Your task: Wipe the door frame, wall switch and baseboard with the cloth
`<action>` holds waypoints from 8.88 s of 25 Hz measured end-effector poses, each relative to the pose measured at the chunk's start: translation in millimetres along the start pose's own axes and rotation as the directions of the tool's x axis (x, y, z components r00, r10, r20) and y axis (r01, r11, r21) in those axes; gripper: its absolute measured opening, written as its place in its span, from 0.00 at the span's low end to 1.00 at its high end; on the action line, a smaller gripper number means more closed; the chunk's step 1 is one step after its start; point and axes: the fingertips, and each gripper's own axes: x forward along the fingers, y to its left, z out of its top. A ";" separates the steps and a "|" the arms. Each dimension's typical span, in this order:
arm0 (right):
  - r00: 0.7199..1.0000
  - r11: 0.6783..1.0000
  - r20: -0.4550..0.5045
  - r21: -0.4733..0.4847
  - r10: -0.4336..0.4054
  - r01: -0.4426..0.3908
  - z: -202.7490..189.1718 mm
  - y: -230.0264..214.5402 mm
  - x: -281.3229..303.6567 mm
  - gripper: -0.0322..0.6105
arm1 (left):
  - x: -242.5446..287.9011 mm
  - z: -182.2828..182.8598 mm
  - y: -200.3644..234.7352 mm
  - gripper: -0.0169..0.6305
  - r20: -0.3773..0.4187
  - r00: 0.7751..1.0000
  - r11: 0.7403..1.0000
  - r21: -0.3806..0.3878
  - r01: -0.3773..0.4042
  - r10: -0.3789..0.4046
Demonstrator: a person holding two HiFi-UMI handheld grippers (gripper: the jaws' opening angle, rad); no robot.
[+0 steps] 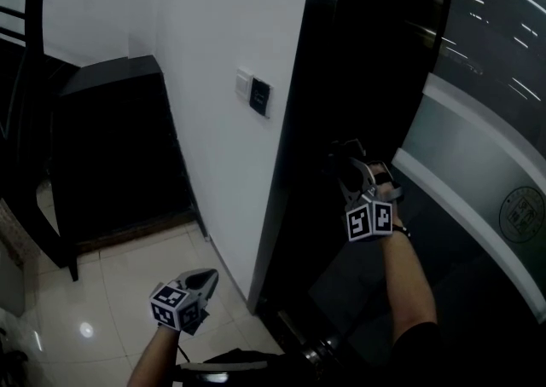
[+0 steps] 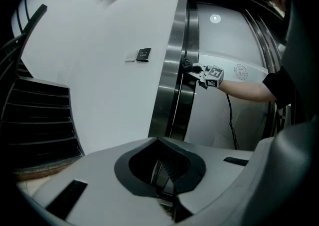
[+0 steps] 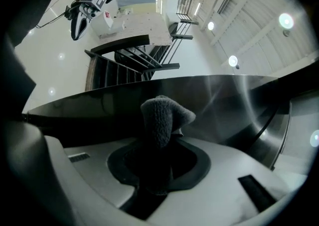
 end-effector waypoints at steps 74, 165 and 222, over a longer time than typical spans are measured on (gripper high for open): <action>0.988 0.501 0.052 0.857 0.146 -0.119 73.3 224.6 -97.6 0.19 | -104.0 29.7 41.9 0.01 0.264 0.902 0.940 -0.067 -0.336 0.341; 0.497 0.941 -0.800 -0.264 -0.336 0.212 116.9 -28.6 247.6 0.19 | 198.9 152.7 442.5 0.01 0.027 0.663 0.662 0.101 0.742 -0.748; 0.425 0.981 -0.888 -0.117 -0.174 0.157 114.4 13.3 336.0 0.19 | 169.5 154.3 494.9 0.01 0.057 0.705 0.708 0.082 0.702 -0.706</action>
